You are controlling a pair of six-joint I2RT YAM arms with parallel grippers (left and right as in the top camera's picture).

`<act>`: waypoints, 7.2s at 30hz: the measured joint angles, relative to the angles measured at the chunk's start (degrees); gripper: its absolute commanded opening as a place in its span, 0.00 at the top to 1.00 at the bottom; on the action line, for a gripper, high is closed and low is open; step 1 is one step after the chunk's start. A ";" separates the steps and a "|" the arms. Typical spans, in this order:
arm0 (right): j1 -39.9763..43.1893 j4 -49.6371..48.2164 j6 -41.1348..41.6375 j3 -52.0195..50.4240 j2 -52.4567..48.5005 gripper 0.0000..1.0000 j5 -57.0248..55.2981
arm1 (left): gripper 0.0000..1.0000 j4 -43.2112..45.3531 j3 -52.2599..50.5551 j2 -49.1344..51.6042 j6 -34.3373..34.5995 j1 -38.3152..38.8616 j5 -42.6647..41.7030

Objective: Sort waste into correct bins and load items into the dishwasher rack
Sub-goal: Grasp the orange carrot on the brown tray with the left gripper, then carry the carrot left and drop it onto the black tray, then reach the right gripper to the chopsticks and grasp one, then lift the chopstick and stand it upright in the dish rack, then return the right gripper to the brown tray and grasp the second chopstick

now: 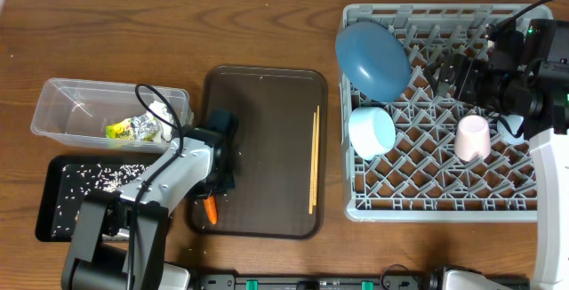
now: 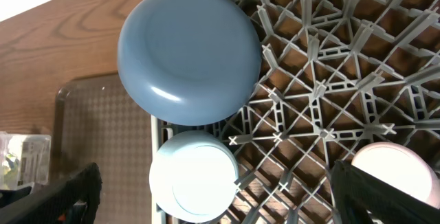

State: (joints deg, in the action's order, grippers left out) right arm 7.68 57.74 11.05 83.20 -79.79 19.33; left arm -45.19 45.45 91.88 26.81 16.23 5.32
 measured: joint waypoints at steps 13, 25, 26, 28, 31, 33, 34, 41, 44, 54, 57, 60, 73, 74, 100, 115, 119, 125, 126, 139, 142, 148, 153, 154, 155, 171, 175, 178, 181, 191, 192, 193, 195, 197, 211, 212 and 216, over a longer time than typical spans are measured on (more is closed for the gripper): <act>0.00 0.00 0.00 0.00 0.00 0.01 0.00 | 0.91 -11.21 1.33 -11.69 6.32 -1.70 0.22; 0.00 0.17 0.00 0.00 0.00 0.01 0.00 | 0.91 -13.53 1.51 -26.60 15.67 -20.37 8.85; 0.00 0.26 0.00 0.00 0.00 0.01 0.00 | 0.91 -12.79 1.49 -26.56 15.93 -22.25 9.25; 0.00 0.33 0.00 0.00 0.00 0.01 0.00 | 0.91 -10.73 1.36 -26.36 16.72 -26.40 9.90; 0.00 0.44 0.00 0.00 0.00 0.01 0.00 | 0.90 -7.74 0.72 -25.70 17.14 -32.24 10.32; 0.00 0.83 0.00 0.00 0.00 0.01 0.00 | 0.90 -6.75 0.48 -24.83 17.18 -35.45 10.43; 0.00 1.07 0.00 0.00 0.00 0.01 0.00 | 0.90 -6.45 0.35 -24.30 17.25 -37.03 10.51; 0.00 1.60 0.00 0.00 0.00 0.01 0.00 | 0.56 -5.42 -0.07 -21.44 17.79 -40.89 10.49; 0.00 1.62 0.00 0.00 0.00 0.01 0.00 | 0.38 -5.35 -0.07 -21.42 18.10 -40.94 10.60; -0.15 1.81 -1.05 0.00 0.00 0.03 1.18 | 0.37 -5.60 0.87 -22.82 9.77 -40.83 3.02; -1.84 1.68 -2.19 0.00 0.00 0.03 2.73 | 0.37 -5.60 3.06 -24.46 4.39 -39.36 -1.90; -6.03 1.53 -2.84 0.00 0.00 0.07 3.61 | 0.36 -5.49 6.19 -26.21 -1.88 -35.41 -6.16; -35.34 -1.51 6.67 0.07 -3.34 0.40 -7.69 | 0.37 -0.22 8.81 -28.57 -22.64 -19.87 -12.81; -37.05 -1.64 8.17 0.11 -4.79 0.43 -8.83 | 0.35 0.33 9.03 -28.57 -22.93 -19.82 -12.92; -43.95 -5.62 28.48 0.46 -40.33 0.70 -7.54 | 0.02 1.31 9.86 -28.57 -24.52 -19.82 -12.87; -44.35 -7.43 26.67 0.46 -40.59 0.99 -7.02 | 0.02 1.31 9.86 -28.57 -24.52 -19.82 -12.87; -44.35 -7.28 24.79 0.61 -40.59 0.99 -6.99 | 0.02 1.31 9.86 -28.57 -24.52 -19.82 -12.87; -44.35 -7.17 20.59 1.25 -38.51 0.99 -7.15 | 0.02 1.31 9.86 -28.57 -24.52 -19.82 -12.87; -44.35 -7.15 19.78 1.25 -37.03 0.99 -7.26 | 0.02 1.31 9.86 -28.57 -24.52 -19.82 -12.90; -34.62 -4.70 9.60 3.34 -12.11 0.99 -8.74 | 0.02 1.31 9.86 -28.57 -24.52 -19.82 -12.87; -25.27 -2.56 5.81 3.34 -9.40 0.99 -9.05 | 0.02 1.31 9.86 -28.57 -24.52 -19.82 -12.90; -7.67 0.33 -4.90 3.32 -8.39 0.99 -10.88 | 0.02 1.31 9.86 -28.57 -24.52 -19.82 -12.87; -0.04 0.04 -11.72 3.32 -9.84 0.99 -11.47 | 0.02 1.29 9.86 -28.57 -24.52 -19.82 -12.87; 0.57 -0.20 -12.90 3.32 -10.60 0.99 -11.45 | 0.02 1.31 9.86 -28.57 -24.52 -19.82 -12.87; 0.79 -0.48 -13.70 3.32 -11.37 0.99 -11.47 | 0.02 1.31 9.86 -28.57 -24.52 -19.82 -12.90; -1.75 -1.79 -16.96 3.58 -20.22 0.53 -13.40 | 0.02 1.31 9.86 -28.57 -24.52 -19.82 -12.87; -7.17 -1.01 -14.69 4.20 -16.61 0.55 -9.33 | 0.02 1.31 9.86 -28.57 -24.52 -19.82 -12.87; -14.91 -1.05 -11.08 4.90 -12.31 0.56 -6.64 | 0.02 1.31 9.86 -28.57 -24.52 -19.82 -12.87; -25.16 -1.55 -5.75 5.97 -10.01 0.56 -6.19 | 0.02 1.29 9.86 -28.57 -24.52 -19.82 -12.87; -48.00 -1.51 17.53 5.53 -22.23 0.59 -17.55 | 0.02 1.31 9.86 -28.57 -24.52 -19.82 -12.87; -48.52 -1.73 18.97 5.40 -24.33 0.58 -18.12 | 0.02 1.29 9.86 -28.57 -24.52 -19.82 -12.87; -49.35 -2.03 20.24 5.29 -26.64 0.58 -18.40 | 0.02 1.33 9.86 -28.57 -24.52 -19.82 -12.87; -49.68 -2.05 21.92 5.01 -30.45 0.57 -18.71 | 0.02 1.33 9.86 -28.57 -24.52 -19.82 -12.87; -49.62 -1.90 23.41 4.72 -33.22 0.57 -19.08 | 0.02 1.33 9.86 -28.57 -24.52 -19.82 -12.87; -46.60 -1.11 27.52 4.57 -40.59 0.54 -17.29 | 0.02 1.33 9.86 -28.57 -24.52 -19.82 -12.87; -46.60 -0.70 27.61 4.57 -40.83 0.54 -17.18 | 0.02 1.31 9.86 -28.57 -24.52 -19.82 -12.87; -46.58 -0.13 28.00 4.55 -41.33 0.54 -17.18 | 0.02 1.31 9.86 -28.57 -24.52 -19.82 -12.87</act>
State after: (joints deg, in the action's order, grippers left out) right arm -38.89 57.60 39.05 87.74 -121.12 2.15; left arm -43.88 55.31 63.31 2.28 -3.60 -7.55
